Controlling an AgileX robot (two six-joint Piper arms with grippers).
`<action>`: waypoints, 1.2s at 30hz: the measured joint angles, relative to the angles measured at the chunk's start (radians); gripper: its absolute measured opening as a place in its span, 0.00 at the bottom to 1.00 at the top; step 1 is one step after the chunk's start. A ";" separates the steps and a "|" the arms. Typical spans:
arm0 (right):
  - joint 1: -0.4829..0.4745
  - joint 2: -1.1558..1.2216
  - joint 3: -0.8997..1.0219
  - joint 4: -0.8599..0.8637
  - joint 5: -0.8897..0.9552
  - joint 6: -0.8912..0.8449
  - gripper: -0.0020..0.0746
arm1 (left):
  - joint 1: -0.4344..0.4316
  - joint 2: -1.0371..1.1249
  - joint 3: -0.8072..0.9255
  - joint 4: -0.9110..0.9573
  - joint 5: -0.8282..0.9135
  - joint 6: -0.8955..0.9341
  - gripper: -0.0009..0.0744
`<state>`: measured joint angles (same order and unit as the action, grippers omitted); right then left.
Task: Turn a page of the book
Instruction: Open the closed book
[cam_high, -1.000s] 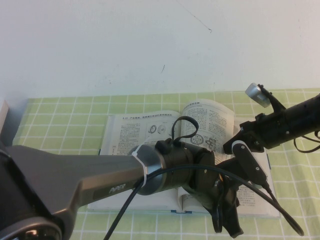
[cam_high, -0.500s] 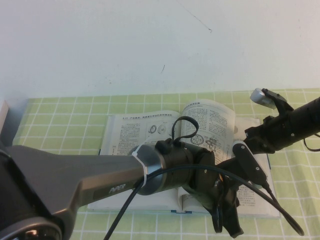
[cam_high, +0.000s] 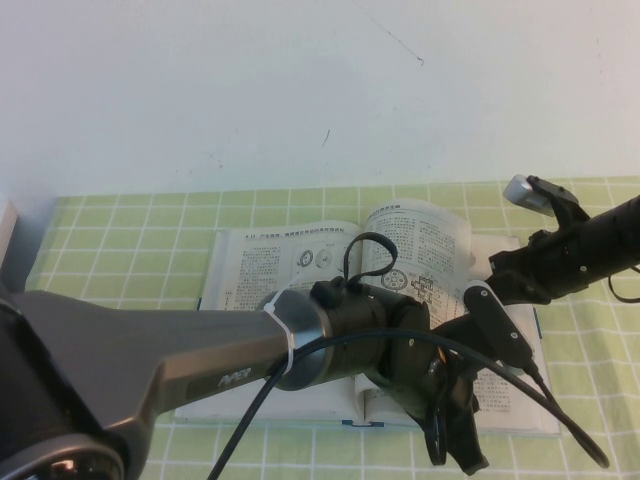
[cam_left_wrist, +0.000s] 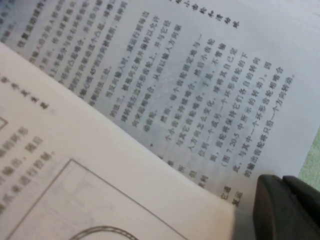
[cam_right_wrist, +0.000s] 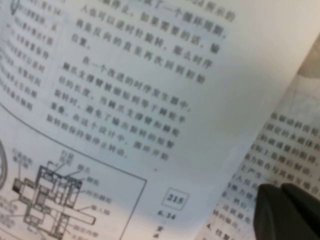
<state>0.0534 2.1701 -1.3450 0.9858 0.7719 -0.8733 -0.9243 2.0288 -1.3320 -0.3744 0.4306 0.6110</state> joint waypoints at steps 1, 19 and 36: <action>0.000 0.004 0.000 0.006 0.005 0.000 0.03 | 0.000 0.000 0.000 0.000 0.000 -0.003 0.01; -0.003 0.018 -0.009 0.020 0.031 0.004 0.03 | -0.002 -0.016 0.008 0.241 -0.044 -0.391 0.01; -0.001 0.020 -0.009 0.013 0.062 0.019 0.03 | 0.035 -0.101 0.010 1.007 0.192 -1.149 0.01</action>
<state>0.0521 2.1898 -1.3537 0.9987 0.8344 -0.8545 -0.8889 1.9275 -1.3222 0.6328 0.6225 -0.5385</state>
